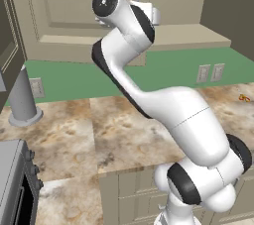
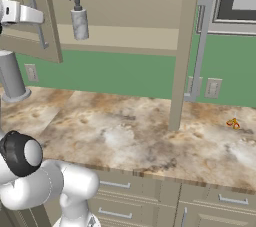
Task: Open the cabinet. Pick the soap dispenser and place it next to the sink. Then close the cabinet.
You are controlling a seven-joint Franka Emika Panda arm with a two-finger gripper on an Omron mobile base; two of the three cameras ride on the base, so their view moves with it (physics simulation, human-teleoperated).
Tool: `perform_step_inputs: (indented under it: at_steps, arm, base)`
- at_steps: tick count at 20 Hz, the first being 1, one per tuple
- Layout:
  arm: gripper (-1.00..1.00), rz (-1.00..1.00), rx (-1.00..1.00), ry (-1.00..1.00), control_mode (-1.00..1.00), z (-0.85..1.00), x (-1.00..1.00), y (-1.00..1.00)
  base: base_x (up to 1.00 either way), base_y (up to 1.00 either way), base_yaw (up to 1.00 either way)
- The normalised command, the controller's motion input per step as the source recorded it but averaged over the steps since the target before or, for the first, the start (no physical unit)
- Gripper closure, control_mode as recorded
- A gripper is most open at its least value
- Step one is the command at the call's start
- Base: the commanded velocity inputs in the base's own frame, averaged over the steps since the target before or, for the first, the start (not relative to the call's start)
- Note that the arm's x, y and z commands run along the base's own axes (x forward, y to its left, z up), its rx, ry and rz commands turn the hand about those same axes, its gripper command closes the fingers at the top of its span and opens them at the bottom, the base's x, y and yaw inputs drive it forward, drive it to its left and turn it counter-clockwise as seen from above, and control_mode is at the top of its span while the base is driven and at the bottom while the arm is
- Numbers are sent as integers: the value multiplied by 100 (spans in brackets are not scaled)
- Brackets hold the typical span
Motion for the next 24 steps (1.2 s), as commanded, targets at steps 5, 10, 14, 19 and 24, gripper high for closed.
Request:
perform_step_inputs:
  at_steps: [5, 10, 14, 19, 24]
  arm:
    - [100, -18, 0, -5, -100, 12, -33, 46]
    - [100, -16, 0, -7, -100, 11, -29, 46]
    - [100, -14, 0, -7, -100, 10, -26, 47]
    - [100, -13, 0, -6, -100, 9, -27, 46]
    - [100, -10, 1, -4, -100, 6, -31, 44]
  base:
    - [0, 0, 0]
    - [0, 0, 0]
    - [0, 0, 0]
    - [0, 0, 0]
    - [0, 0, 0]
